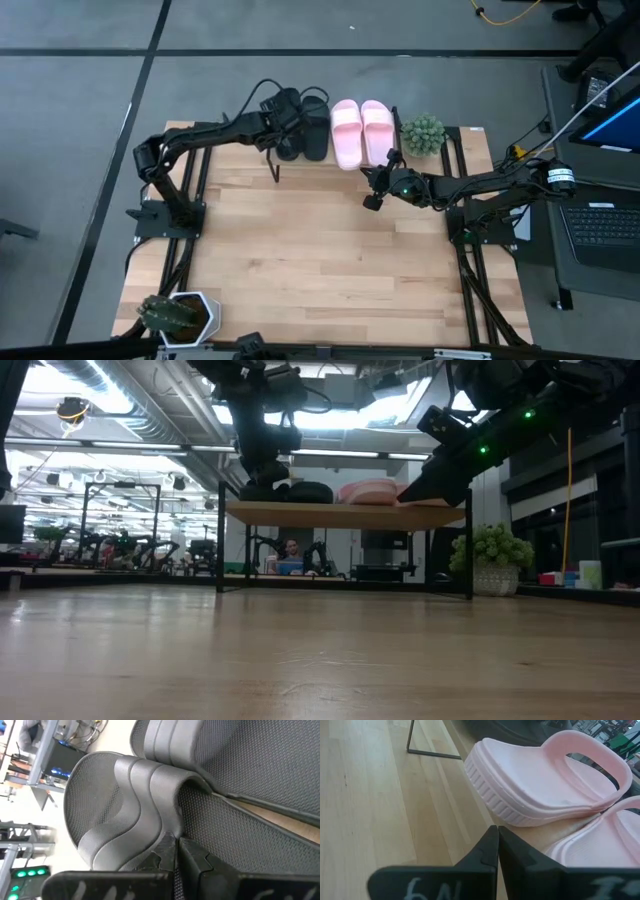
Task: Pick and place slides into the shelf
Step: Put the black slide on the shelf
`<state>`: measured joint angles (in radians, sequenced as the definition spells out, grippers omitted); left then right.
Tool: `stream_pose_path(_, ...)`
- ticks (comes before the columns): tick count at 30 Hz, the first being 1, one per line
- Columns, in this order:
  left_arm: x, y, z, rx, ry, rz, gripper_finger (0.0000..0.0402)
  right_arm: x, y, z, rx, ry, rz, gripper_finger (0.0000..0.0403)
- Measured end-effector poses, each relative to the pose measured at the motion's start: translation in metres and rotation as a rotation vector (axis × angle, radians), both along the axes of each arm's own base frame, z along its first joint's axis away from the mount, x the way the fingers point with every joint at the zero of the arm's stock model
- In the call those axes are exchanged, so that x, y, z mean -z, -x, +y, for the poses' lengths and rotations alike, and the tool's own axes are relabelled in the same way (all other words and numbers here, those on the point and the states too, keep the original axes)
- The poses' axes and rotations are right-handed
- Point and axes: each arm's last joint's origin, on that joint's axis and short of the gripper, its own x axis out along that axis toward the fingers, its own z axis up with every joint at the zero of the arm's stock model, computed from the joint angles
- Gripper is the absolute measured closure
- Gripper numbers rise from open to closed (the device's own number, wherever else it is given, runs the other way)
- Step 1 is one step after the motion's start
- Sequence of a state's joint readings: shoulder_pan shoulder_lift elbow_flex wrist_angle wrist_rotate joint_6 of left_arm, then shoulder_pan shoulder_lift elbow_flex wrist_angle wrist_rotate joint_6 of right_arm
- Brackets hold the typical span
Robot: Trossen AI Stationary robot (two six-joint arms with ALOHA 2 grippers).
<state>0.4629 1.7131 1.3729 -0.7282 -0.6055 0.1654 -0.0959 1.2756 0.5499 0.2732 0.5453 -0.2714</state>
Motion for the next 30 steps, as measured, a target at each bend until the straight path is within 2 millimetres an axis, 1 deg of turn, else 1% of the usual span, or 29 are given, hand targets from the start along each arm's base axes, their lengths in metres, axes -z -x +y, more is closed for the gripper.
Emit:
stream_pose_path(4,0.001,0.000,0.000,0.000,-0.010,0.002,0.0401,0.000,0.000,0.000,0.000,0.000,0.000,0.0389)
stream_pose_path(9,0.001,0.000,0.002,0.005,0.023,-0.032,0.0401,0.000,0.000,0.000,0.000,0.000,0.000,0.0389)
stream_pose_path(21,0.001,-0.001,0.000,-0.006,0.025,-0.057,0.0401,0.000,0.000,0.000,0.000,0.000,0.000,0.0389)
stream_pose_path(24,0.001,-0.004,-0.005,-0.020,-0.043,-0.032,0.0389,0.000,0.000,0.000,0.000,0.000,0.000,0.0389)
stream_pose_path(27,0.000,-0.010,-0.011,0.026,-0.088,-0.002,0.0368,0.000,0.000,0.000,0.000,0.000,0.000,0.0389)
stream_pose_path(30,-0.004,-0.010,-0.015,0.050,-0.110,0.001,0.0347,0.000,0.000,0.000,0.000,0.000,0.000,0.0389)
